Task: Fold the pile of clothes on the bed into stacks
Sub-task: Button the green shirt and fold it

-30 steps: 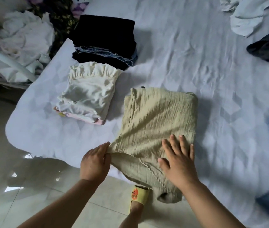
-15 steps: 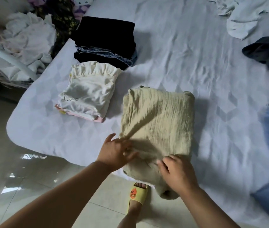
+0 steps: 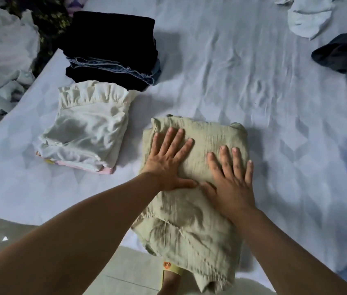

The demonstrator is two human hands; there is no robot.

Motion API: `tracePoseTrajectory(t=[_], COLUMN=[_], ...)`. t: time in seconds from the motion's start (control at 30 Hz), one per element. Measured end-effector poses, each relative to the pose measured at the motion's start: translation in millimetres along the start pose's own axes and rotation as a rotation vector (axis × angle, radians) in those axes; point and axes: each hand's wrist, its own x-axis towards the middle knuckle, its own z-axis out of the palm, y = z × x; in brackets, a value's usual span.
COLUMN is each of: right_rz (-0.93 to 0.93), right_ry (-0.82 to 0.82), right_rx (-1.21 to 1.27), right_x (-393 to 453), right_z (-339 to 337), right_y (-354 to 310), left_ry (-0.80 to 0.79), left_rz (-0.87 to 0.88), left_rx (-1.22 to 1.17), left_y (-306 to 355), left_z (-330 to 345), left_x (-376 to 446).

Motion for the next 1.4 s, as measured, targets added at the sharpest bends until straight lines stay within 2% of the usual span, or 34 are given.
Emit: tracePoseTrajectory(t=[0.1,0.17,0.2,0.23,0.3,0.37,0.43,0.57,0.67,0.73,0.8,0.87,0.93,1.0,1.03,1.1,1.17,1.3,1.4], right_rz=[-0.034,-0.047,-0.074,-0.121,-0.254,-0.392,-0.474,-0.505,-0.414,-0.307,-0.188,-0.061,0.084,0.255,0.336,0.462,0.517,0.599,0.549], right_ry=[-0.047,-0.048,-0.042,-0.041,-0.046,-0.062,-0.098,-0.155,-0.119,-0.041,0.063,0.118,0.067,-0.030,-0.082,-0.201,-0.320,-0.496,-0.587], right_rx=[0.017,0.030,0.030,0.021,-0.004,-0.009,-0.001,0.046,0.163,0.292,0.387,0.435,0.487,0.609,0.699,0.898,0.992,1.040,0.999], right_x=[7,7,4,0,-14,-31,-51,-83,-92,-81,-55,-19,19,55,71,96,111,123,131], right_z=[14,14,12,10,6,5,4,2,-8,-21,-37,-55,-71,-75,-76,-73,-67,-65,-68], right_y=[8,10,12,16,27,40,50,55,47,41,38,36,34,39,43,51,56,60,62], left_ry=[-0.124,-0.128,-0.081,0.001,0.151,0.206,0.219,0.123,0.082,0.179,0.339,0.438,0.480,0.398,0.298,-0.014,-0.191,-0.291,-0.321], left_rz=[-0.015,0.011,0.056,0.142,0.426,0.681,0.779,0.684,0.594,0.503,0.398,0.378,0.369,0.233,0.140,-0.008,-0.032,0.004,0.025], left_rx=[-0.039,-0.070,-0.076,-0.070,-0.019,0.066,0.097,0.052,-0.081,-0.254,-0.333,-0.306,-0.257,-0.260,-0.265,-0.220,-0.256,-0.341,-0.444], left_y=[-7,-11,-14,-19,-32,-47,-61,-80,-83,-76,-66,-56,-47,-41,-42,-48,-54,-55,-60], left_z=[8,8,8,9,17,28,39,47,46,35,15,-6,-27,-49,-57,-69,-71,-62,-63], left_x=[18,19,16,10,-6,-25,-46,-82,-96,-92,-75,-48,-15,19,36,70,92,99,103])
